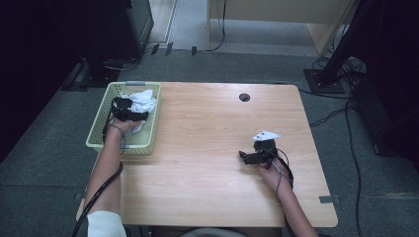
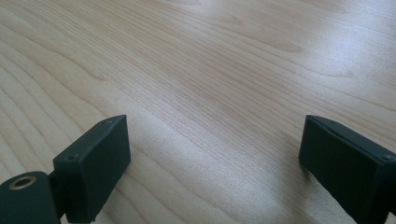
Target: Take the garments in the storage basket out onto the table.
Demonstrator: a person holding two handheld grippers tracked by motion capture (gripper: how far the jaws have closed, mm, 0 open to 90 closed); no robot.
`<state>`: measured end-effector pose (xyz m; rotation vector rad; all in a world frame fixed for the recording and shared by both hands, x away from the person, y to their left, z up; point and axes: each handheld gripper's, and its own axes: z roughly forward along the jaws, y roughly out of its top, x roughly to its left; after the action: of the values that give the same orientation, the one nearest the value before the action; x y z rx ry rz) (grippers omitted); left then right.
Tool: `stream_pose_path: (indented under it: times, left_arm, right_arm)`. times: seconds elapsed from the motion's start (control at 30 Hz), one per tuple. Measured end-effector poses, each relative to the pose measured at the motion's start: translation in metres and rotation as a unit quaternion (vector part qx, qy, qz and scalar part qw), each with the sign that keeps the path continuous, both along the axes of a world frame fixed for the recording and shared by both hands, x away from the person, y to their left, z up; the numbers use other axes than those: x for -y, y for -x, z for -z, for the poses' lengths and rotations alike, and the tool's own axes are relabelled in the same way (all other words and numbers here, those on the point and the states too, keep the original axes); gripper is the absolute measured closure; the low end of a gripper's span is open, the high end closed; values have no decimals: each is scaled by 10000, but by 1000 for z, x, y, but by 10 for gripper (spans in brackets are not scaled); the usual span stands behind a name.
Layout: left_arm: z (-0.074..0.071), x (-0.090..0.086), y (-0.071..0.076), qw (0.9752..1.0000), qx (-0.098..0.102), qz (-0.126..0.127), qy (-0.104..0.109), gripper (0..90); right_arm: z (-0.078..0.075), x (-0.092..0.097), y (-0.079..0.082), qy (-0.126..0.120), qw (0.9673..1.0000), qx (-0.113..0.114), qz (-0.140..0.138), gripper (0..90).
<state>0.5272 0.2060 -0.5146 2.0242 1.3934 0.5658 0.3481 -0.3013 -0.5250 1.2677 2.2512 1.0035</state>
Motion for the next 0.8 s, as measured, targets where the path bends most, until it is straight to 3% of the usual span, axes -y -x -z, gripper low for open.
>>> stream_pose_path:
  times: [0.17,0.23,0.4,0.67,0.8]
  left_arm:
    - [-2,4,-1,9998,-105,-182,-46,1]
    - [-5,4,0,9995,-124,-294,-43,57]
    - [-7,10,3,9999,-86,-100,-45,143]
    - [-13,18,10,9999,-106,72,-35,546]
    - [-15,18,11,9990,-273,76,343,623]
  right_arm:
    - [0,0,0,1,10000,-2,0,85]
    - [0,0,0,1,10000,-1,1,86]
    - [0,0,0,0,10000,-1,3,85]
    - [0,0,0,1,10000,0,1,86]
    - [0,0,0,3,10000,-4,3,86]
